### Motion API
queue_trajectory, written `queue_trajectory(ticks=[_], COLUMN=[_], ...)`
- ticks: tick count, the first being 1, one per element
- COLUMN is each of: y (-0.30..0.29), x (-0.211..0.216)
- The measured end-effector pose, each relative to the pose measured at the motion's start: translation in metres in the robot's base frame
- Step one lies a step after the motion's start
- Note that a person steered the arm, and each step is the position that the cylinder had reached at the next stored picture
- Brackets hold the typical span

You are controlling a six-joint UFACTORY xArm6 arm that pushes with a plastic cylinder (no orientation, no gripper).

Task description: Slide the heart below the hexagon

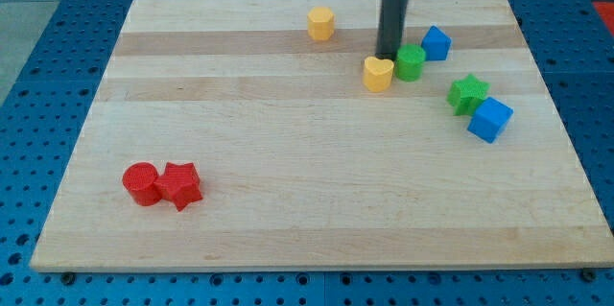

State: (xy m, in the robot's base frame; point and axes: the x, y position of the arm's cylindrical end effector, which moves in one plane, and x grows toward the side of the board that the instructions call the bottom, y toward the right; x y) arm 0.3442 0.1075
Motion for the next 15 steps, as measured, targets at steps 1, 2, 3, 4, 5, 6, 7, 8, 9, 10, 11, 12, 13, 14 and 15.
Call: queue_trajectory(ticks=[1, 2, 3, 4, 5, 6, 7, 8, 9, 10, 11, 12, 13, 14, 15], y=[0.046, 0.042, 0.036, 0.024, 0.001, -0.022, -0.048, -0.061, -0.062, -0.062, -0.063, -0.070, -0.082, -0.085, -0.085], x=[0.030, 0.029, 0.029, 0.029, 0.029, 0.029, 0.029, 0.031, 0.031, 0.031, 0.031, 0.031, 0.031, 0.031, 0.031])
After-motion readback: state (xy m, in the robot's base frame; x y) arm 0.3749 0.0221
